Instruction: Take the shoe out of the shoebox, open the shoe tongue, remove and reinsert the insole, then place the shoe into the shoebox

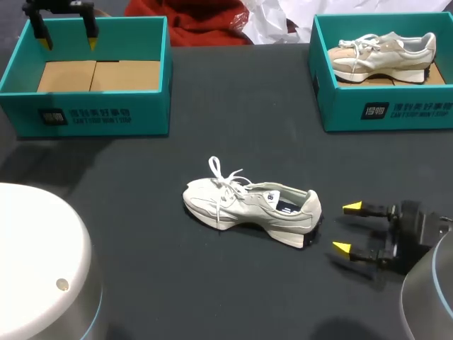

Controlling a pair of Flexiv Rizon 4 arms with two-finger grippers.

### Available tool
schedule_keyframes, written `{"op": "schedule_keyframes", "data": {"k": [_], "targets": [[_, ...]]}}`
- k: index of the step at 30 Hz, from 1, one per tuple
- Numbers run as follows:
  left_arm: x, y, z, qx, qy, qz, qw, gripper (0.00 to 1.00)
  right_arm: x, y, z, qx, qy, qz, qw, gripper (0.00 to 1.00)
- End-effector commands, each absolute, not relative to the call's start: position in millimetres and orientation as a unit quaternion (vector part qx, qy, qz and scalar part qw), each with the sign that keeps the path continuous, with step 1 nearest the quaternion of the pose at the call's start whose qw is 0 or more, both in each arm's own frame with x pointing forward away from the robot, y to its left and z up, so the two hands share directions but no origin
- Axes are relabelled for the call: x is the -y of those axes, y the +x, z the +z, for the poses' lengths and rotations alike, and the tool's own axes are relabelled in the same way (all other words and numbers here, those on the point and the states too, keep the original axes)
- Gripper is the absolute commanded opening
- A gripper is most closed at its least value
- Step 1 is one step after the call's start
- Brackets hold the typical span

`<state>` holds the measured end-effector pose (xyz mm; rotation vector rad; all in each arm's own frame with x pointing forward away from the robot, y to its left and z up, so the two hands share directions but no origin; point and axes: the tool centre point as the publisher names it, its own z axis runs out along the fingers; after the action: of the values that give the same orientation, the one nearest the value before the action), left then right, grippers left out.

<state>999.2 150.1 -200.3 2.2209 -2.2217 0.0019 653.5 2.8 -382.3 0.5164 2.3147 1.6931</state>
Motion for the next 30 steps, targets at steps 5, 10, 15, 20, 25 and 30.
{"op": "schedule_keyframes", "data": {"k": [5, 10, 15, 20, 25, 30], "targets": [[-150.1, 999.4, -200.1, 0.707, 0.707, 0.0, 0.0, 1.0, -24.1, 658.0, -386.2, -0.785, 0.205, 0.567, 0.145, 1.0], [-150.1, 999.4, -200.1, 0.707, 0.707, 0.0, 0.0, 1.0, -33.4, 661.2, -389.2, -0.78, 0.217, 0.566, 0.154, 1.0], [-150.1, 999.4, -200.1, 0.707, 0.707, 0.0, 0.0, 1.0, -40.6, 665.7, -391.8, -0.777, 0.229, 0.563, 0.165, 1.0], [-150.1, 999.4, -200.1, 0.707, 0.707, 0.0, 0.0, 1.0, -45.7, 670.1, -393.2, -0.773, 0.238, 0.562, 0.172, 1.0], [-150.1, 999.4, -200.1, 0.707, 0.707, 0.0, 0.0, 1.0, -49.3, 674.6, -395.0, -0.773, 0.243, 0.56, 0.173, 1.0], [-150.1, 999.4, -200.1, 0.707, 0.707, 0.0, 0.0, 1.0, -53.8, 677.2, -398.5, -0.773, 0.245, 0.561, 0.168, 1.0]]}}
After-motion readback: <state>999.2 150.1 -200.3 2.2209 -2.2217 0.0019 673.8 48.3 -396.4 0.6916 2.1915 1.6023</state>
